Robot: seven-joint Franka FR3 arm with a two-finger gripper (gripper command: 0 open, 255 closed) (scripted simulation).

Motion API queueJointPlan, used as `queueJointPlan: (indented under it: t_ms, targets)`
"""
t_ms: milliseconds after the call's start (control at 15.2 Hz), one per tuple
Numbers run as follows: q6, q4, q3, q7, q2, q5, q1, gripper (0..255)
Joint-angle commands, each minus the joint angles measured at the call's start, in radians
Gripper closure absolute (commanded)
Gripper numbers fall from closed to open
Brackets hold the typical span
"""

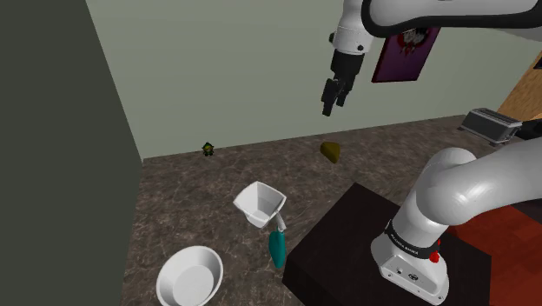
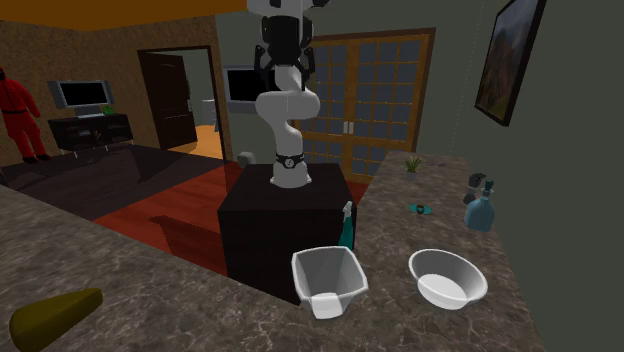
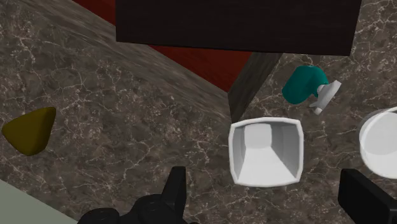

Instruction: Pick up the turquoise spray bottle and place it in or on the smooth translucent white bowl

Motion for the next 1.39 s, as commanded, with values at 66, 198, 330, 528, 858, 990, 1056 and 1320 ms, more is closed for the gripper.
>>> queueJointPlan:
  t_ms: [66,198,330,528,858,990,1056,1320]
  targets:
    - [0.025,-0.035,0.015,0.021,-0.011,0.008,0.003,0]
    - [0.075,-0.100,0.047,0.064,-0.028,0.024,0.011,0]
    - [0.127,-0.162,0.081,0.107,-0.039,0.043,0.021,0]
    - [0.210,-0.245,0.135,0.174,-0.043,0.073,0.038,0]
    - [0.364,-0.358,0.236,0.292,-0.004,0.130,0.073,0]
    - [0.433,-0.392,0.280,0.341,0.030,0.153,0.087,0]
    - [0.469,-0.407,0.304,0.367,0.051,0.164,0.093,0]
    - [0.625,-0.447,0.403,0.476,0.166,0.197,0.107,0]
